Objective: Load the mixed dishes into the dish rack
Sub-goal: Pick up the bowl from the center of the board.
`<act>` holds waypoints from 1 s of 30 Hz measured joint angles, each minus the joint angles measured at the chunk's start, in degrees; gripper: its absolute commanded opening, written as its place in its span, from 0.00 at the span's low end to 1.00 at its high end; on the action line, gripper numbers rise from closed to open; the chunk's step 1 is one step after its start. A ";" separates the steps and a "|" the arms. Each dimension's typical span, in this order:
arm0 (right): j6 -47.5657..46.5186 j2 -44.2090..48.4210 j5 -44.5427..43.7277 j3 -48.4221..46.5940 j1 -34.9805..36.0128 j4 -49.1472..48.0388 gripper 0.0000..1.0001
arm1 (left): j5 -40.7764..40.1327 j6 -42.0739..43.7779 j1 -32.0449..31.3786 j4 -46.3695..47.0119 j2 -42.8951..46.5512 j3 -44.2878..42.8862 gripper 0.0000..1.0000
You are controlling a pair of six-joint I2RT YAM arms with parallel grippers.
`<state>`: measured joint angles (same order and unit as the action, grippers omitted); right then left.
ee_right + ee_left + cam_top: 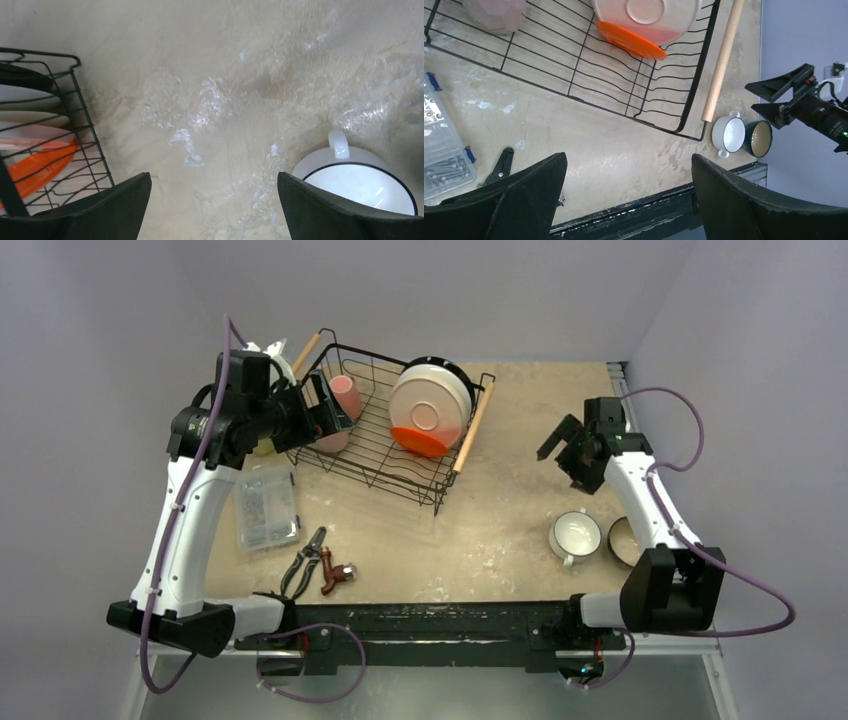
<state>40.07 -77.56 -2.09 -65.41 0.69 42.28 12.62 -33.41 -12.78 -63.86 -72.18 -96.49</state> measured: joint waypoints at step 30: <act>-3.02 -2.58 -4.35 18.80 0.17 -6.10 0.65 | 1.29 1.60 -0.92 0.37 -0.94 -0.55 0.94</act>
<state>37.06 -80.14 -6.44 -46.61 0.86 36.18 13.91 -31.81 -13.69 -63.48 -73.12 -97.03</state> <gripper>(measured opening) 0.723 0.942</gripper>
